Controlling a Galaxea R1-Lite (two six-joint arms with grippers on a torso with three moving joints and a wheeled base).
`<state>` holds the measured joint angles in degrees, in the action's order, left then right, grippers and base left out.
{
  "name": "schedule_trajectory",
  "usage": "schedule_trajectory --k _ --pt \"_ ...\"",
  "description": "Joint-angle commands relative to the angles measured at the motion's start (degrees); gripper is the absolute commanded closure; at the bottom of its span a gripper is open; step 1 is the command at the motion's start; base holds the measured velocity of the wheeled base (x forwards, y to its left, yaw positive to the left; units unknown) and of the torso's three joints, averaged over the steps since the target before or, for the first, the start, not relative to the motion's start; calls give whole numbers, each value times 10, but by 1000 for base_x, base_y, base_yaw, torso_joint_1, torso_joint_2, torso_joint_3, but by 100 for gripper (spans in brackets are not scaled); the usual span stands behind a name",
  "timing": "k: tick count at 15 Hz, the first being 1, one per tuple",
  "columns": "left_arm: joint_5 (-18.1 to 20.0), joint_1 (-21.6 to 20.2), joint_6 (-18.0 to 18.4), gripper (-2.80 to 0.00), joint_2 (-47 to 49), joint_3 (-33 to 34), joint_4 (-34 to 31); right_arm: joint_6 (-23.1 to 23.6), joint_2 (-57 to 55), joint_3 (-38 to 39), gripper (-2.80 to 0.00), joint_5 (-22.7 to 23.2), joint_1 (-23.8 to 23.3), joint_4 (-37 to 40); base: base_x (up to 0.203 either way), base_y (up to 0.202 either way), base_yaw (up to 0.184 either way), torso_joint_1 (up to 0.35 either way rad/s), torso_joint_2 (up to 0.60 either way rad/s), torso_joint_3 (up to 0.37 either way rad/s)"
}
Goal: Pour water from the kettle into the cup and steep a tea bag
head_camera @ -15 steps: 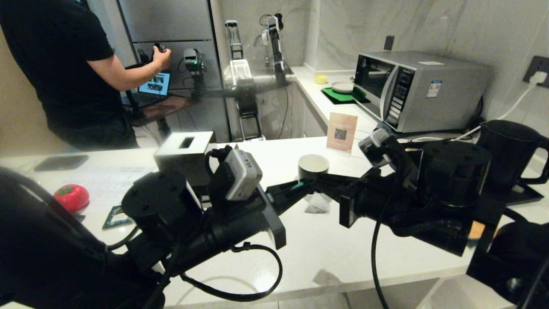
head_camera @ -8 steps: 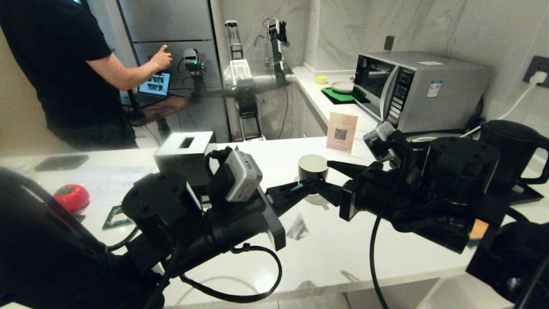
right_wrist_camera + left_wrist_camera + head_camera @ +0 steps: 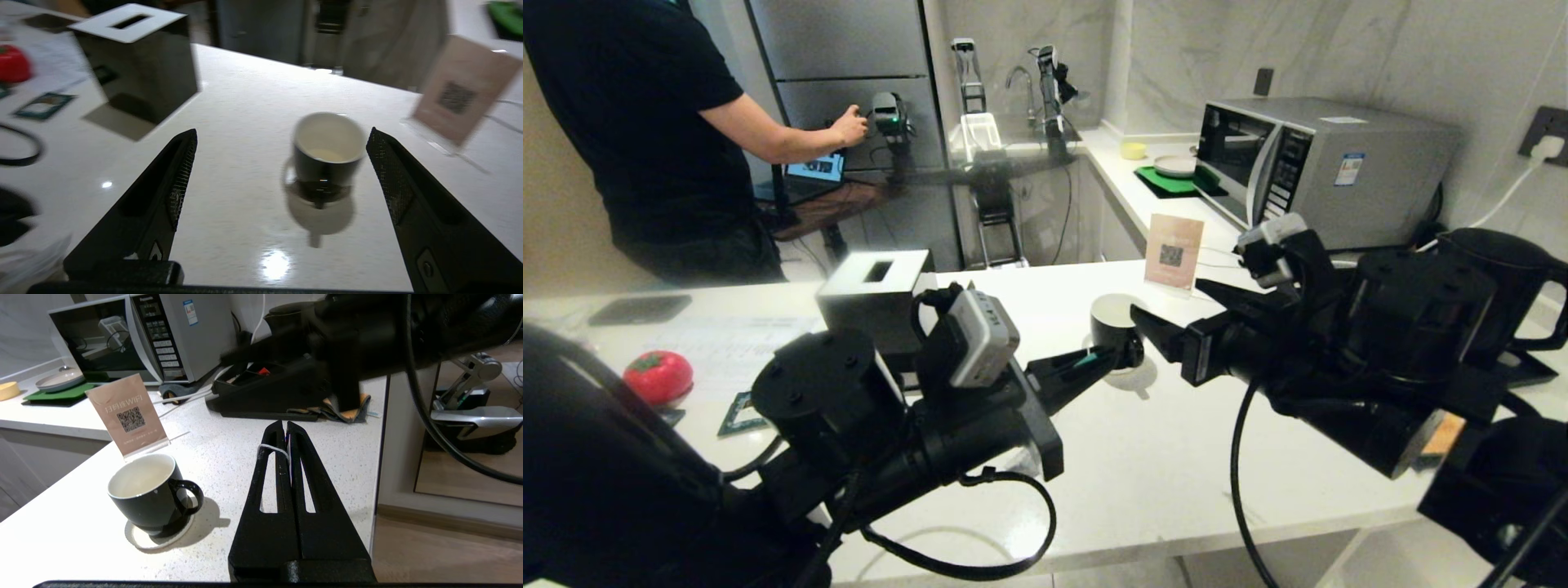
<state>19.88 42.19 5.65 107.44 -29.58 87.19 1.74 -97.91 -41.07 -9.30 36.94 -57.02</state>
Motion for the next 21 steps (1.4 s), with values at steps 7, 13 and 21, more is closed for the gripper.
schedule_trajectory --k 7,13,21 --pt "1 0 1 0 -11 16 11 95 5 -9 -280 -134 -113 -47 0 0 0 0 0 0" --pt "1 -1 1 0 -14 23 11 98 18 -8 0 -131 -116 -54 0 0 0 0 0 0" --pt "2 -1 2 0 -21 40 11 96 79 32 0 -118 -173 -95 0 0 0 0 0 0"
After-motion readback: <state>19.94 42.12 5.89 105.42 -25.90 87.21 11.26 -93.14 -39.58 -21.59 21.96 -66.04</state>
